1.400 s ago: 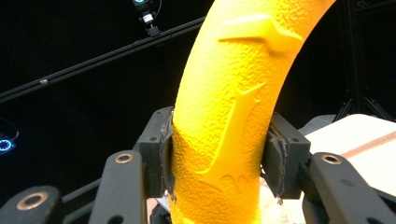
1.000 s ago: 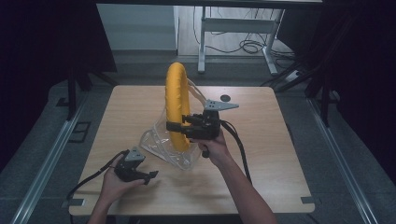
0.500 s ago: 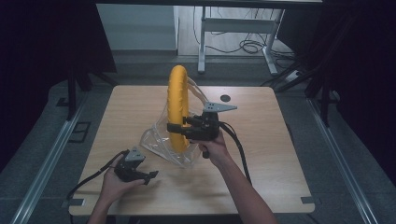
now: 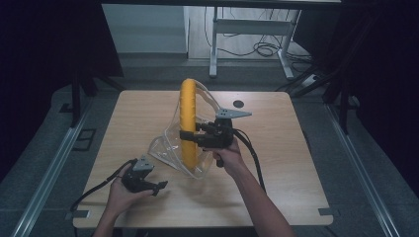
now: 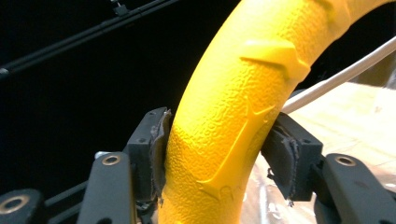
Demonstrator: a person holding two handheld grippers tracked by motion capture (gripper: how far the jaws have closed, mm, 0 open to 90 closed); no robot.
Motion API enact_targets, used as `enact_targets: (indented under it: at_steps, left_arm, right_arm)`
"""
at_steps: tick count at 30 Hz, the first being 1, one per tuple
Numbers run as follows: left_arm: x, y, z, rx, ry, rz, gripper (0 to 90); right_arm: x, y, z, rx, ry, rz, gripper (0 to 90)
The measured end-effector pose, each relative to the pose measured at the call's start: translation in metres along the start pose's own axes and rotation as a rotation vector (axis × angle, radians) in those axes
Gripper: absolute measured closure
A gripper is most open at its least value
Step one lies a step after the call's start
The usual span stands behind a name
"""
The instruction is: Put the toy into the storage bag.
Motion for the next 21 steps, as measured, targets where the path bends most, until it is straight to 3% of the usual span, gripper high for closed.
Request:
enact_targets:
  at_steps: [14, 21]
  left_arm:
    - [0.000, 0.000, 0.000, 0.000, 0.002, 0.002, 18.5]
    - [0.001, 0.000, 0.001, 0.002, 0.006, 0.009, 18.5]
  right_arm:
    - [-0.008, -0.001, -0.013, 0.076, -0.046, -0.021, 29.8]
    - [-0.009, -0.005, -0.021, 0.089, -0.065, -0.019, 29.8]
Point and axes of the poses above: each handheld gripper's, and its own axes: z roughly forward along the jaws, x roughly out of its underside, y roughly to its left, the point moved 7 cm from there along z, roughly forward along the jaws, and after that the axes turned 1 degree about -y, right-handed, at the moved point
